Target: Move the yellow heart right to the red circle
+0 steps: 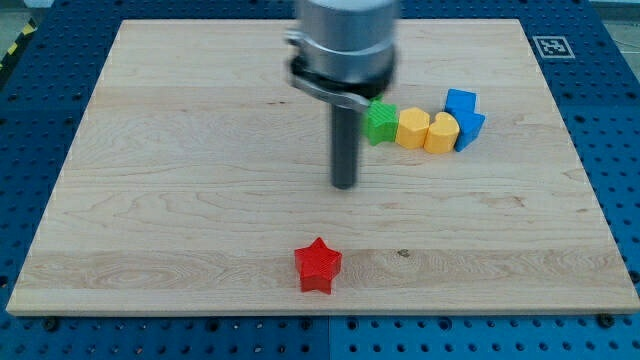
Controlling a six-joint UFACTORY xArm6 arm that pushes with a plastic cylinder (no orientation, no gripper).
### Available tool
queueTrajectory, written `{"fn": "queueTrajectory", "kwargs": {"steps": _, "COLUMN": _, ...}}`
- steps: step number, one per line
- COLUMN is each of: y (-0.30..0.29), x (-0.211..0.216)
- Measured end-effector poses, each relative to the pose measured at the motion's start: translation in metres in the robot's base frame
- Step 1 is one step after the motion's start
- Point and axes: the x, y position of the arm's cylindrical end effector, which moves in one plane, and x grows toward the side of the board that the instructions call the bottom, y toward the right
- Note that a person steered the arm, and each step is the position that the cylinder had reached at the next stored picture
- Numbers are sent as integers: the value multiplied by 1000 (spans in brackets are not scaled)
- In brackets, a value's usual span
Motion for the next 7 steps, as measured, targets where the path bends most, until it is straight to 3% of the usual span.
{"fn": "queueTrajectory", "kwargs": {"steps": 1, "y": 81, "x": 11}}
{"fn": "queueTrajectory", "kwargs": {"steps": 7, "y": 92, "x": -90}}
